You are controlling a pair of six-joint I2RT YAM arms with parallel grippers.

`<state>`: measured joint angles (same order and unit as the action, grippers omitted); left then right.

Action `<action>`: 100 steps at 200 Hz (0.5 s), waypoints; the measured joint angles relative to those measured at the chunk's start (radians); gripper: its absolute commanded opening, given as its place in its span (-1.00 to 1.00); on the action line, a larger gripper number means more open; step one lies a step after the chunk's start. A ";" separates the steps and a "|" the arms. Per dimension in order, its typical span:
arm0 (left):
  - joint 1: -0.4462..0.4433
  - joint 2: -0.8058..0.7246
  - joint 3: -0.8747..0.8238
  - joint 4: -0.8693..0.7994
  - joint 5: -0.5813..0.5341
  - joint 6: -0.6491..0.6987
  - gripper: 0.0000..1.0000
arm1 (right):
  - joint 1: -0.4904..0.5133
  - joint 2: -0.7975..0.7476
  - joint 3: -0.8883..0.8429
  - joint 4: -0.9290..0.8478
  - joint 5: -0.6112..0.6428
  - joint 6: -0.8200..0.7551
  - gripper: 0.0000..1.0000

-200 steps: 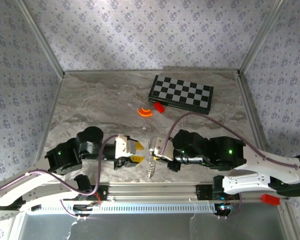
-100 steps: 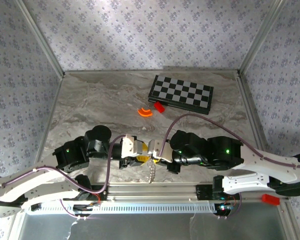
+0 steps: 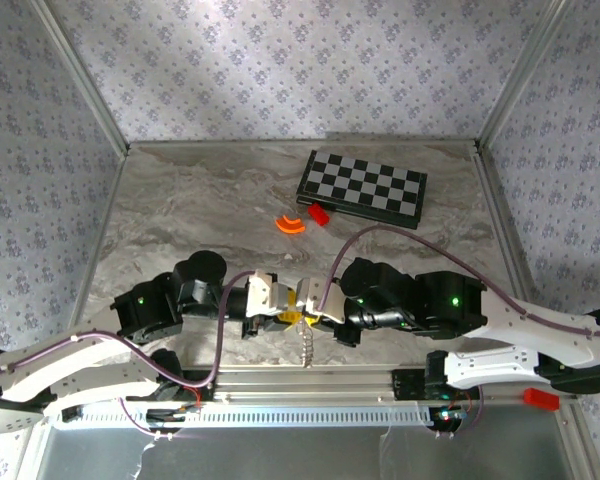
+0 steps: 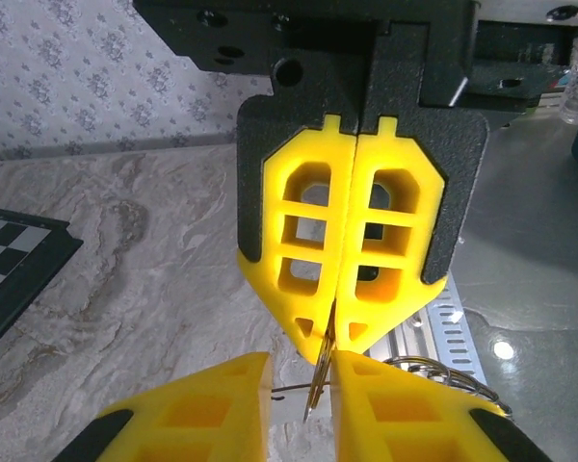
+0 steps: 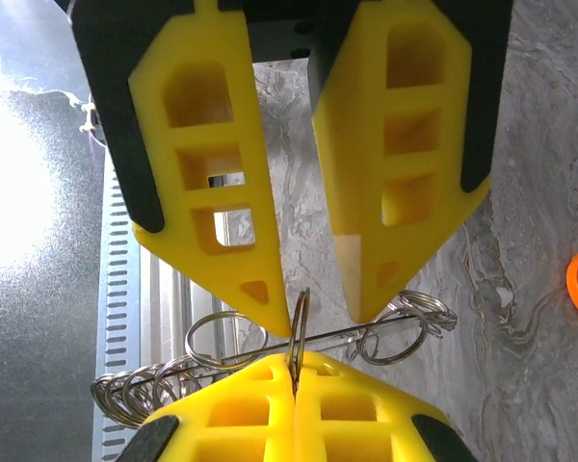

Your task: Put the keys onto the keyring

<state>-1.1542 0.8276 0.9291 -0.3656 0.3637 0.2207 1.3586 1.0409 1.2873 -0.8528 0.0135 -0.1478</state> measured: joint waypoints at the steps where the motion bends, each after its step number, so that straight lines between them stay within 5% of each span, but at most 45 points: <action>1: 0.000 0.000 0.000 0.000 0.001 0.000 -0.56 | 0.000 0.000 0.000 0.001 0.000 0.000 -1.00; 40: 0.000 0.000 -0.002 0.002 0.008 0.000 -0.57 | -0.001 -0.004 -0.005 0.027 -0.003 0.000 -1.00; 81: 0.000 -0.002 -0.006 0.001 0.018 0.005 -1.00 | -0.008 -0.010 -0.015 0.041 -0.003 0.000 -1.00; 100: 0.000 -0.008 -0.014 0.008 0.018 0.007 -1.00 | -0.008 -0.012 -0.017 0.042 -0.003 0.001 -1.00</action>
<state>-1.1542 0.8196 0.9154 -0.3580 0.3820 0.2276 1.3506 1.0290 1.2701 -0.8112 0.0105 -0.1471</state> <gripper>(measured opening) 0.049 0.052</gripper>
